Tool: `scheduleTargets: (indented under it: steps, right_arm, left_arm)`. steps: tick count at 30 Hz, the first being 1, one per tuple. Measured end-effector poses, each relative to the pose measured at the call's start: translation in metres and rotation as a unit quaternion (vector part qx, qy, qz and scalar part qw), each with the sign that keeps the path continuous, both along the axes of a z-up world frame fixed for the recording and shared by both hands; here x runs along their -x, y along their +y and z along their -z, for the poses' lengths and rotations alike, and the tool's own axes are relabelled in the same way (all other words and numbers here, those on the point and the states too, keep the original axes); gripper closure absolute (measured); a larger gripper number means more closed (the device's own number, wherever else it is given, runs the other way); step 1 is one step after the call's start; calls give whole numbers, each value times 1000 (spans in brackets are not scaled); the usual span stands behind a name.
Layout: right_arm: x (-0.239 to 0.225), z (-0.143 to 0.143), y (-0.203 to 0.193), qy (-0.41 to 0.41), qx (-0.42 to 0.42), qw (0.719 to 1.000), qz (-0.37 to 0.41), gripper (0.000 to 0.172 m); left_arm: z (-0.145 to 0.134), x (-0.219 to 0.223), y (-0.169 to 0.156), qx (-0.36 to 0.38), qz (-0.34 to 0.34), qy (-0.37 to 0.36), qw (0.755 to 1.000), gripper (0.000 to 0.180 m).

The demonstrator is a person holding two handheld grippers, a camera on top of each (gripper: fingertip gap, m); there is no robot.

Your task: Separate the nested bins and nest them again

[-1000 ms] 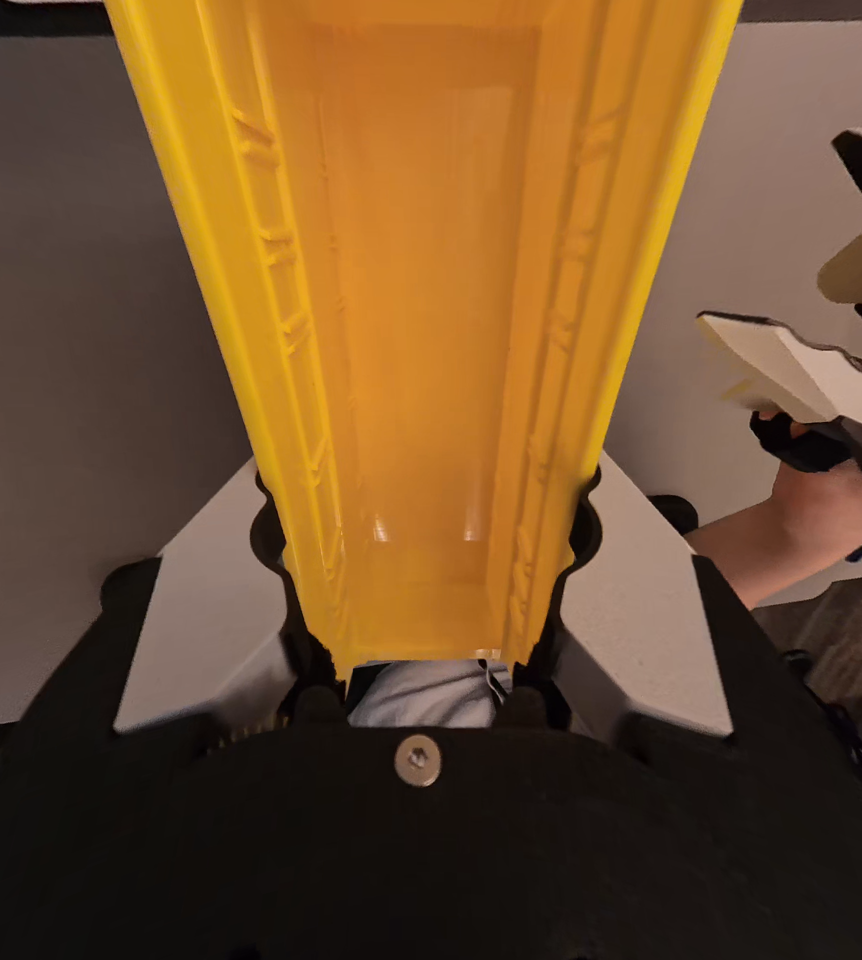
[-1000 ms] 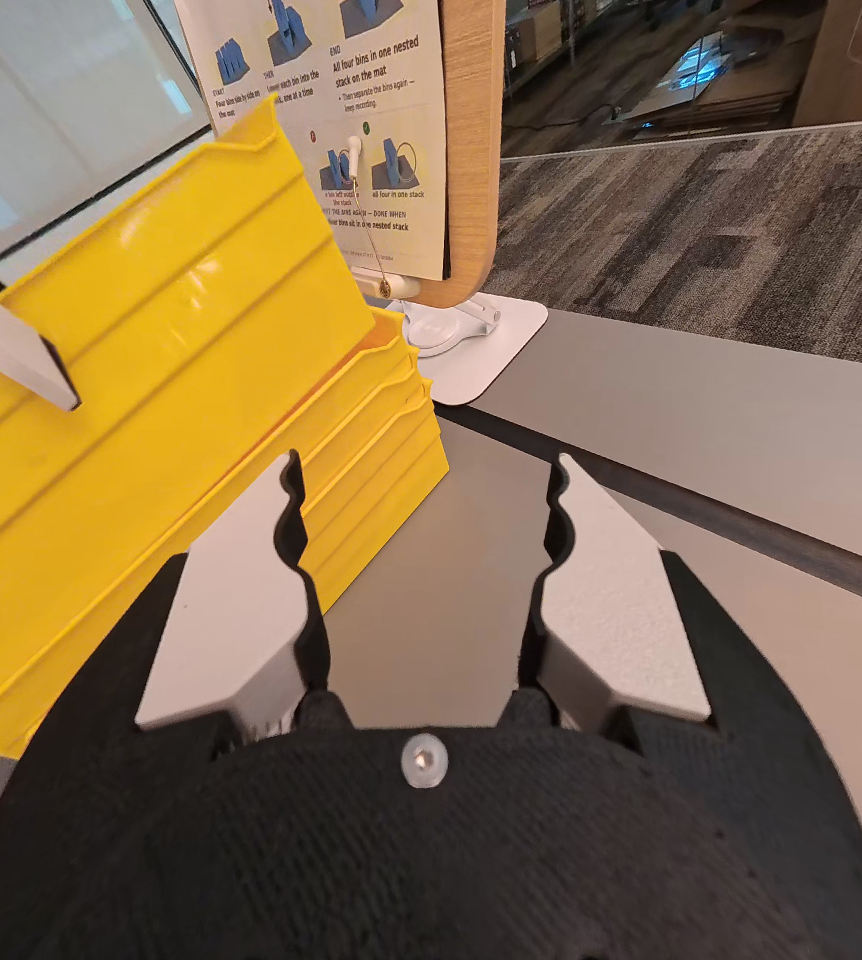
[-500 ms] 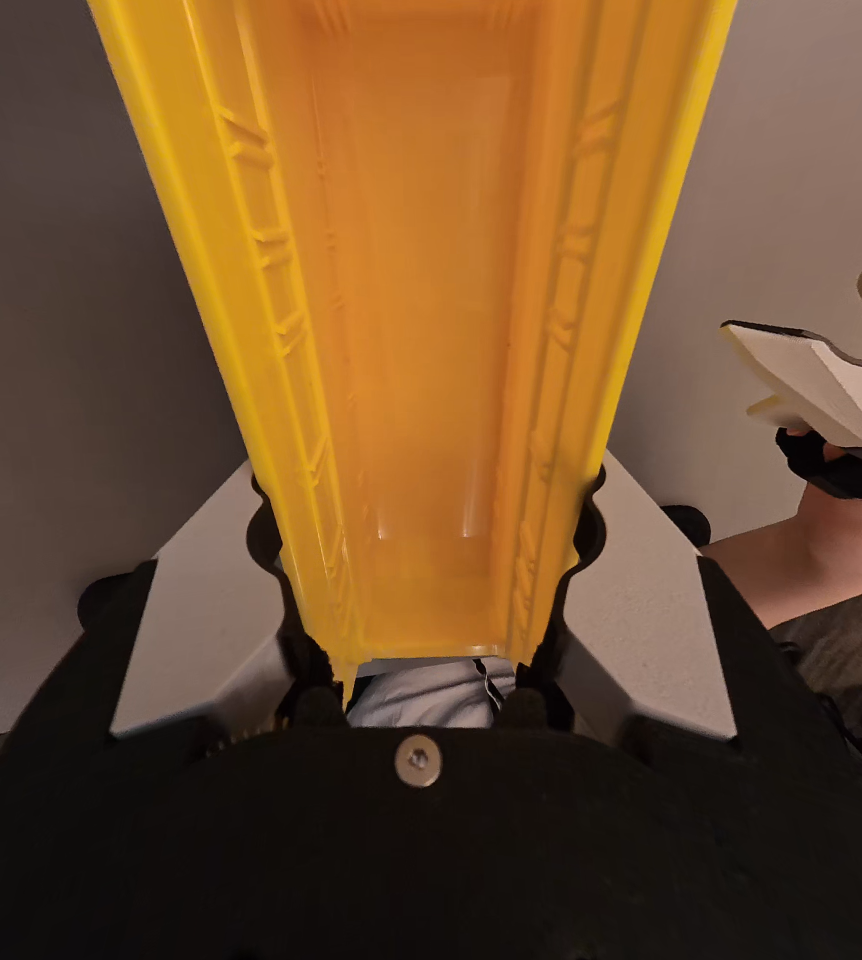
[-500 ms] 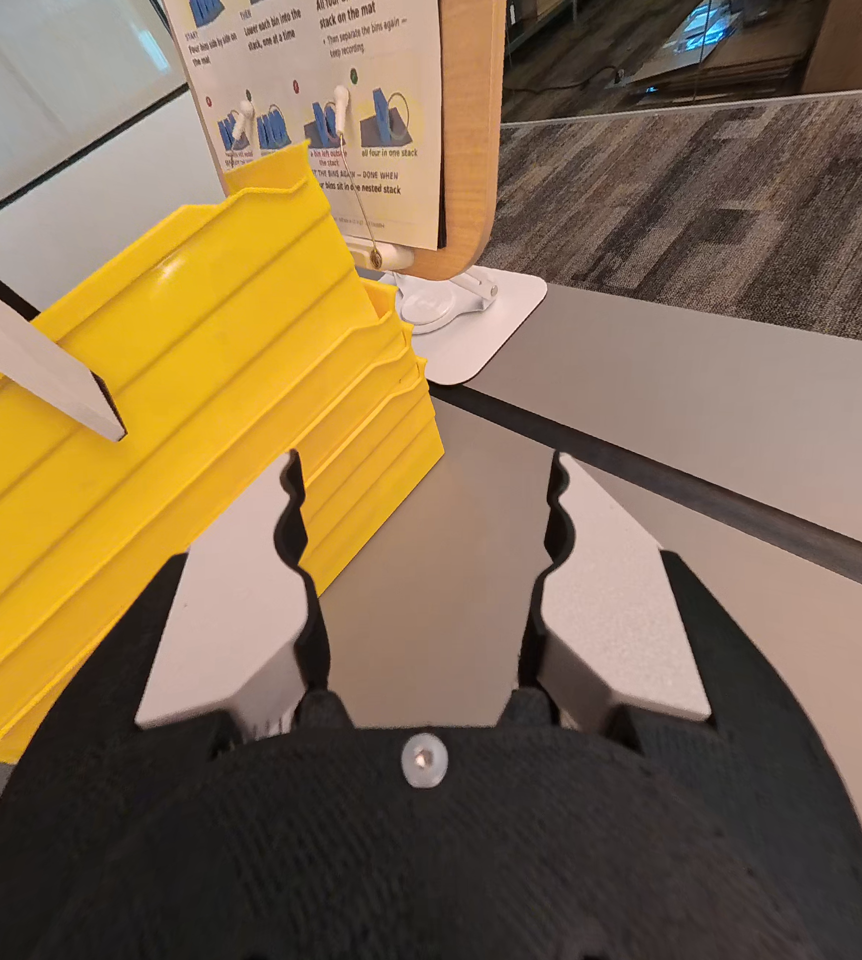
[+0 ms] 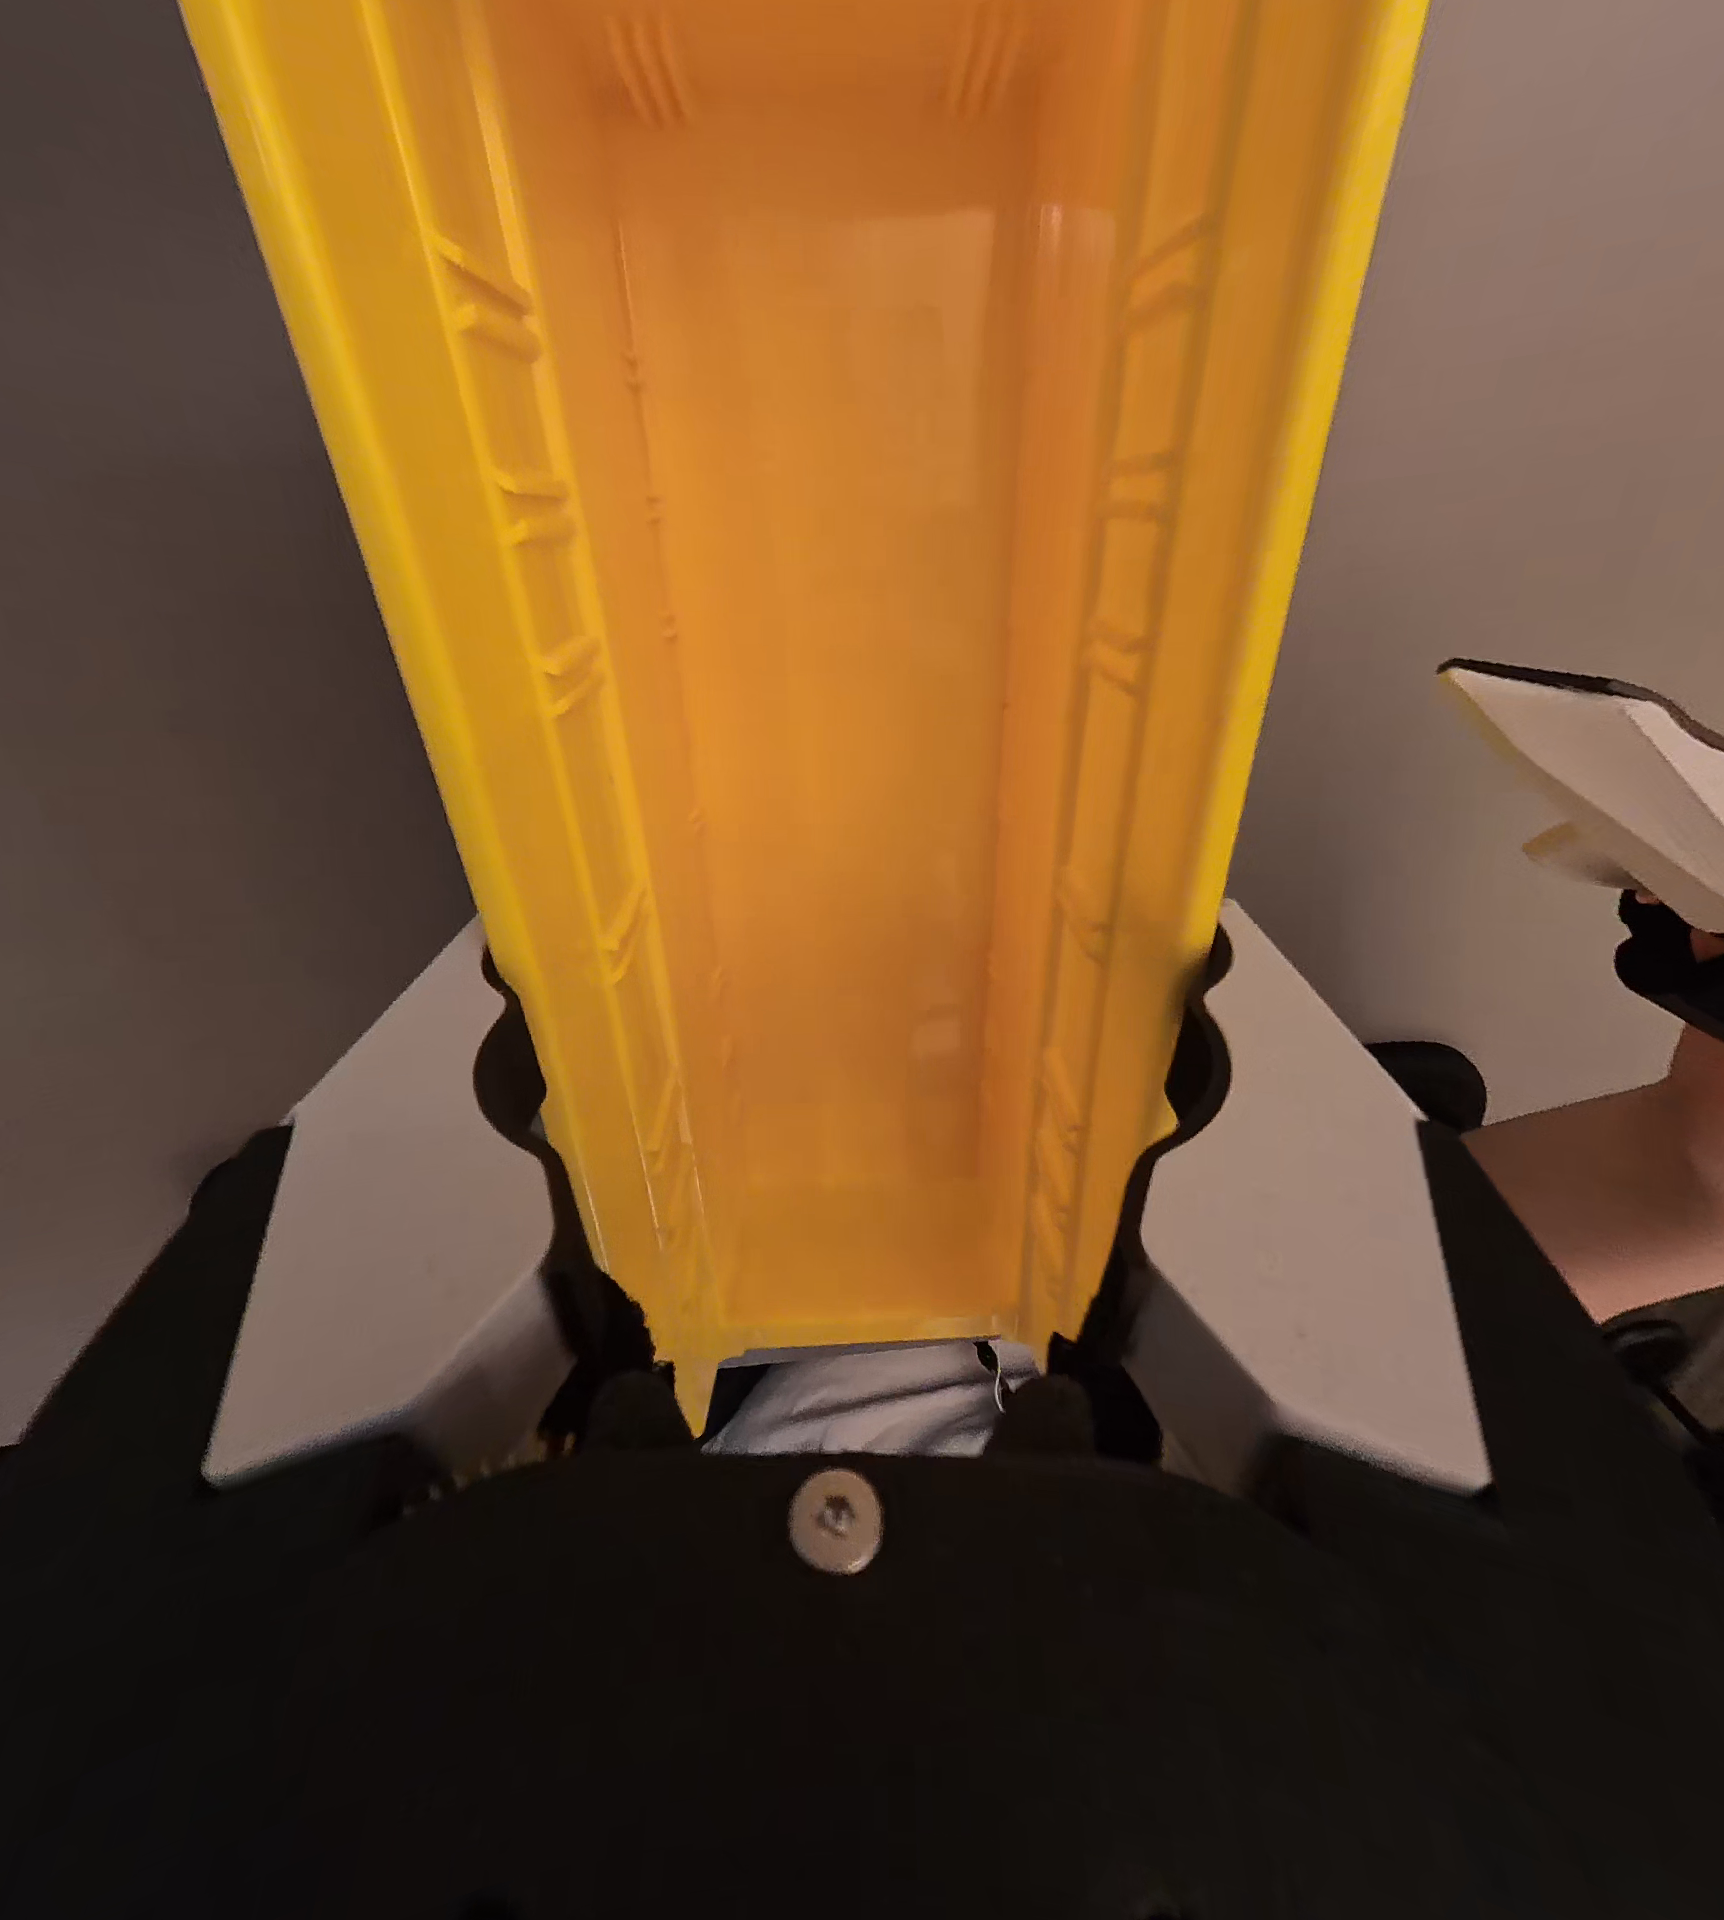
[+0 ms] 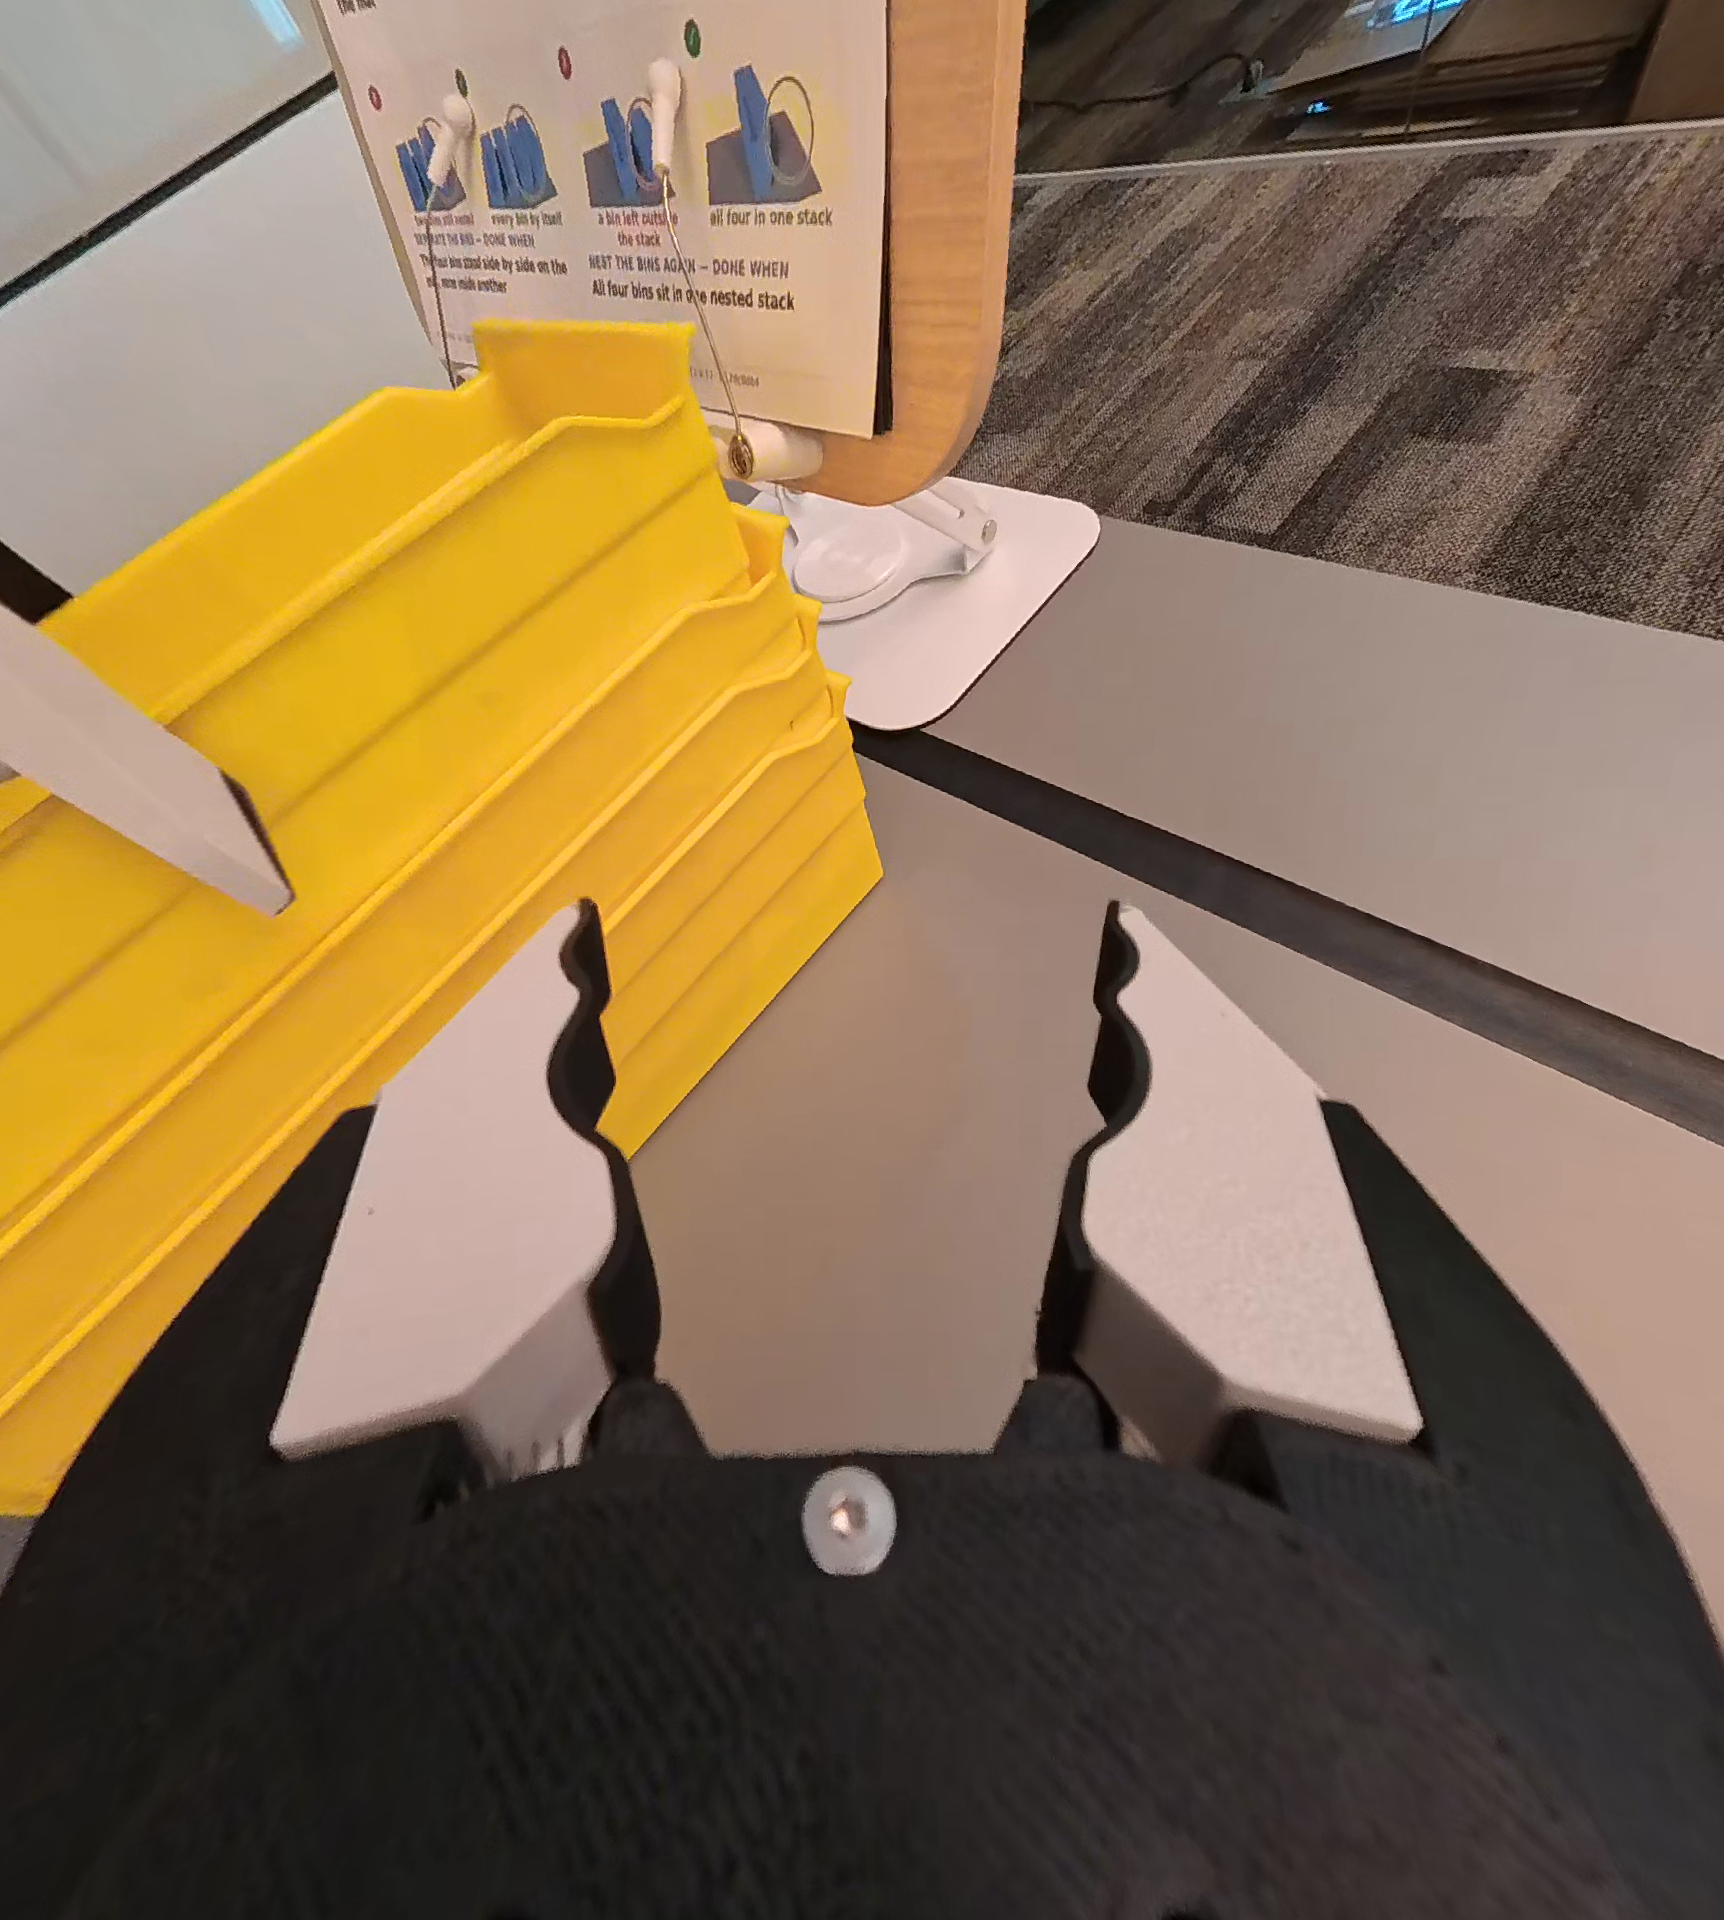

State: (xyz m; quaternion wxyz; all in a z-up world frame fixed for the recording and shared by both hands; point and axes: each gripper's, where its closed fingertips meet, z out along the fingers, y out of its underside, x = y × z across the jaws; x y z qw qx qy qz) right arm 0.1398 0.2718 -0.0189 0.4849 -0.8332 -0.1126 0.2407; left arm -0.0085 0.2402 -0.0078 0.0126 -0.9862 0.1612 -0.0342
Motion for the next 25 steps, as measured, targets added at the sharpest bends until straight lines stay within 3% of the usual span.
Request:
scheduleTargets:
  steps: [12,15,18,21,25]
  right_arm:
    - [0,10,1,-7,15,1000,-2,77]
    - [-1,13,1,-10,20,1000,-3,77]
    - [-1,15,2,-10,22,1000,-3,77]
    - [-3,18,2,-10,26,1000,-2,77]
    - [-8,22,3,-11,31,999,3,77]
  left_arm:
    - [4,-1,-13,42,21,4,999,52]
    - [-6,0,-15,45,64,1,997,52]
    - [-29,-2,-6,-7,140,-15,990,64]
    - [-62,-1,9,-109,243,-15,964,69]
    - [-98,0,13,-240,401,-2,884,78]
